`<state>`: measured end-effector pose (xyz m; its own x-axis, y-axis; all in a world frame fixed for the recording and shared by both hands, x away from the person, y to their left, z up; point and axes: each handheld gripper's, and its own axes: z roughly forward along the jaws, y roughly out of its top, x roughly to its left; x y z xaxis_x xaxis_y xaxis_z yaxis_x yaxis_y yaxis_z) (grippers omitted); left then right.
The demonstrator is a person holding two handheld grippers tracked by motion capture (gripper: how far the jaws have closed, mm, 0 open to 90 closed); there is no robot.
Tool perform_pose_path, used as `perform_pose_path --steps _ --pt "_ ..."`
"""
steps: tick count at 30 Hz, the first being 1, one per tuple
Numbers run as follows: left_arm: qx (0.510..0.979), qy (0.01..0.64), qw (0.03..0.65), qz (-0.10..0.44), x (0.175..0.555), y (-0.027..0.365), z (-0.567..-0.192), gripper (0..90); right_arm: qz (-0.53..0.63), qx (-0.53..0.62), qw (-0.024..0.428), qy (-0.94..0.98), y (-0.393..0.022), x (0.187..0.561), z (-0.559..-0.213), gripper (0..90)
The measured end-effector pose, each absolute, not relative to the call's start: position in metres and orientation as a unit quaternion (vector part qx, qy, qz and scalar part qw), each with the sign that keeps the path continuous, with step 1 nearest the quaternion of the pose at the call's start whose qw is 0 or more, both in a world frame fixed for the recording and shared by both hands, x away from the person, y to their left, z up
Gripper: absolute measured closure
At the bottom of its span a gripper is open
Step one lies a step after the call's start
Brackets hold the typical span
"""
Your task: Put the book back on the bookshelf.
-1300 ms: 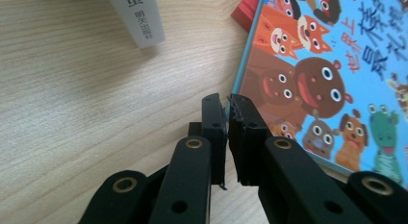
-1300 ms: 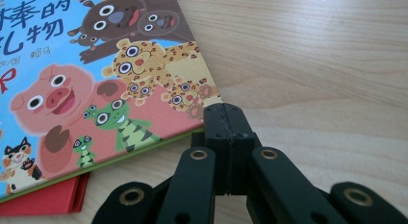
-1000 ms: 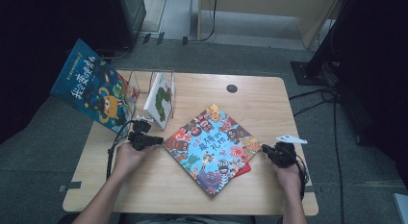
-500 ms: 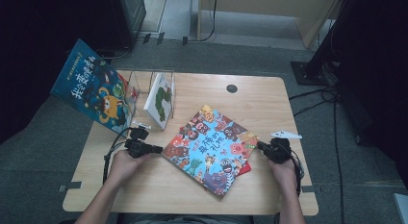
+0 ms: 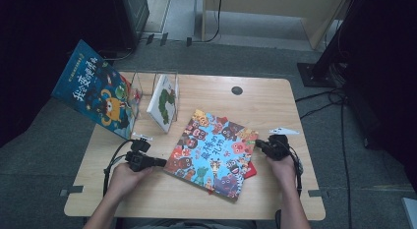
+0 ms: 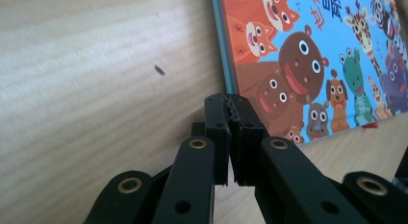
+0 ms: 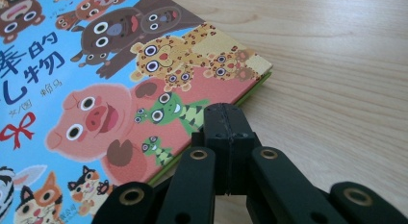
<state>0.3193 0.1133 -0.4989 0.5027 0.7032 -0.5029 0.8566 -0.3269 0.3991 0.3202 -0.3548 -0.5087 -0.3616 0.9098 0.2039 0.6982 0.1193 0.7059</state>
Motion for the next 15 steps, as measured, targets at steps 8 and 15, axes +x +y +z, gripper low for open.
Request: perform_pose_path --steps 8,15 --pt "0.806 0.489 0.316 -0.106 0.316 0.114 -0.496 78.7 0.369 0.535 0.154 0.744 -0.343 0.328 -0.51 90.0" --pt "0.806 0.487 0.323 -0.093 0.323 0.113 -0.494 66.9 0.367 0.532 0.157 0.747 -0.344 0.322 -0.506 90.0"
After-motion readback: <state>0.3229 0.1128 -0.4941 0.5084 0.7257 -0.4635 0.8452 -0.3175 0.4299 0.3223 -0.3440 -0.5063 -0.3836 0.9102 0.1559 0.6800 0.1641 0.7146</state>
